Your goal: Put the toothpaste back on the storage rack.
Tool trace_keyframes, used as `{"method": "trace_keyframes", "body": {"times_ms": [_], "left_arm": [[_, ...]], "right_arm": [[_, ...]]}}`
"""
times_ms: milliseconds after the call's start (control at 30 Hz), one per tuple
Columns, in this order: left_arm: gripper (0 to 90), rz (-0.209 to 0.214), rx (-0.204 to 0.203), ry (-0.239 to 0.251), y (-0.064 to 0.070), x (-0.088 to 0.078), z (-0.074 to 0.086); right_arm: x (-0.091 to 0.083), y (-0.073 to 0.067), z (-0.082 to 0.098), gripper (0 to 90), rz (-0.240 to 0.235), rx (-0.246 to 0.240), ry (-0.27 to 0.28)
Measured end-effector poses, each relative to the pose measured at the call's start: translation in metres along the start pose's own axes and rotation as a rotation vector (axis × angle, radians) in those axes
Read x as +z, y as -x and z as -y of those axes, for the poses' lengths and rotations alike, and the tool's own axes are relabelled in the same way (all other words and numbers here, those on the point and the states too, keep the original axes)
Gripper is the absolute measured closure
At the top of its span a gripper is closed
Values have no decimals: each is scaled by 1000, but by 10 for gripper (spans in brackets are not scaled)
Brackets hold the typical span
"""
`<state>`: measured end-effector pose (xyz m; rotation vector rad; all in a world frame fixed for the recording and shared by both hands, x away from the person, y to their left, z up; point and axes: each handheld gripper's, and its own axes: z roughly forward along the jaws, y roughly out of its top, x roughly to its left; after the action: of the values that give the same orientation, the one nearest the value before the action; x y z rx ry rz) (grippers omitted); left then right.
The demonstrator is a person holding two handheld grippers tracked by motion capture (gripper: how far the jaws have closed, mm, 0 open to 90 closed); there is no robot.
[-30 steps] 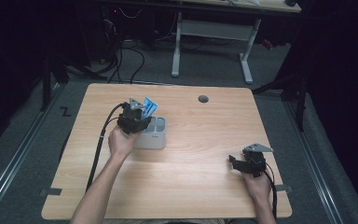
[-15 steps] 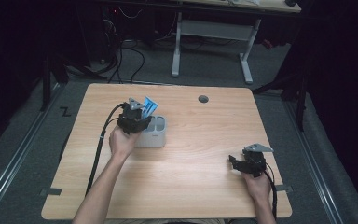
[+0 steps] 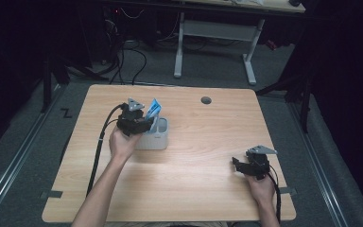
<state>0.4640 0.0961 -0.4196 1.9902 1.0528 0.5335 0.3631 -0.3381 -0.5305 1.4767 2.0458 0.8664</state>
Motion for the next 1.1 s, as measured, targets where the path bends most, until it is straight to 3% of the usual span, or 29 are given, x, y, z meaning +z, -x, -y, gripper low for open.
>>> {"method": "trace_keyframes", "body": {"times_ms": [667, 1000, 1100], "left_arm": [[447, -1, 16, 43, 0, -25, 2], [448, 26, -28, 74, -4, -33, 7], [447, 21, -15, 71, -4, -36, 7]], "right_arm": [[0, 0, 0, 308, -2, 2, 0], [0, 1, 0, 308, -3, 0, 1], [0, 0, 0, 307, 0, -2, -1]]}}
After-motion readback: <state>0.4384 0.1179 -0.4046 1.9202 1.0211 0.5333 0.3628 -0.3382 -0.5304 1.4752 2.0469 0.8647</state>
